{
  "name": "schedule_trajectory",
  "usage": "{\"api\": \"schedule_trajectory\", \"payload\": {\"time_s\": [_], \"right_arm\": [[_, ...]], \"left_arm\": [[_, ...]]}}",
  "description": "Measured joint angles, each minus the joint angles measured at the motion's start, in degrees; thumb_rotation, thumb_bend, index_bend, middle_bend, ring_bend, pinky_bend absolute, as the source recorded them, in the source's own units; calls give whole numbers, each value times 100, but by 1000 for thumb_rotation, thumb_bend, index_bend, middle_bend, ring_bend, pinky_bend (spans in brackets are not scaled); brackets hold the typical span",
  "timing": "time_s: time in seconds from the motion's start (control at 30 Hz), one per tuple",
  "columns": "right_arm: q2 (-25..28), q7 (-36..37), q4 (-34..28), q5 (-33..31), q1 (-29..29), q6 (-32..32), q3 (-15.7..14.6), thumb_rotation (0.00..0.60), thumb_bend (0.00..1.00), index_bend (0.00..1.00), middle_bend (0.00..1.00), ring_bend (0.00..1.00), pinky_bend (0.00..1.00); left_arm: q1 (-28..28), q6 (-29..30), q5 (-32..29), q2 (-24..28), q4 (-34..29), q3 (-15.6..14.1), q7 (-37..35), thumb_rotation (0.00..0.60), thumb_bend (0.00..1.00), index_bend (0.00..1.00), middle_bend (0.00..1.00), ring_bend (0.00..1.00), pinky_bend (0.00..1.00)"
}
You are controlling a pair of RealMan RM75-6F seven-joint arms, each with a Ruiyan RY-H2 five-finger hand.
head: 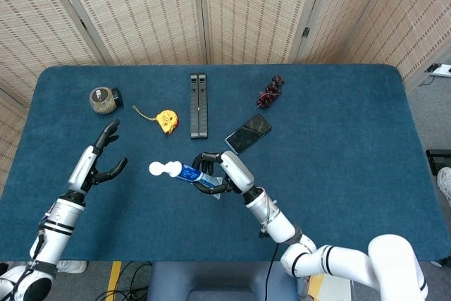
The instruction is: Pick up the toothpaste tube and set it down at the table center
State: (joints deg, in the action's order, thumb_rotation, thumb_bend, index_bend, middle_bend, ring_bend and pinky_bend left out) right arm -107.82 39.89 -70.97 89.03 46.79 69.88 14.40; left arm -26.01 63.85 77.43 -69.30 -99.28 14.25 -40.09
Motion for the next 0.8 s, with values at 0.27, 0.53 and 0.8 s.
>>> {"api": "schedule_trajectory", "payload": {"time_s": [0.27,0.53,0.8], "right_arm": [[-21,-72,-49,-81,74,-67,59,600,611,659,614,572,618],[-70,-290,-19,-204,217,-268,132,600,621,659,614,574,618],[-112,-424,28,-310,310,-394,185,600,627,659,614,575,618]], "left_arm": [[-56,22,81,-55,69,-67,279,529,338,0,0,0,134],[-101,42,127,-87,17,-129,491,508,338,0,0,0,134],[-159,67,188,-113,-104,-149,598,488,338,0,0,0,134]]}}
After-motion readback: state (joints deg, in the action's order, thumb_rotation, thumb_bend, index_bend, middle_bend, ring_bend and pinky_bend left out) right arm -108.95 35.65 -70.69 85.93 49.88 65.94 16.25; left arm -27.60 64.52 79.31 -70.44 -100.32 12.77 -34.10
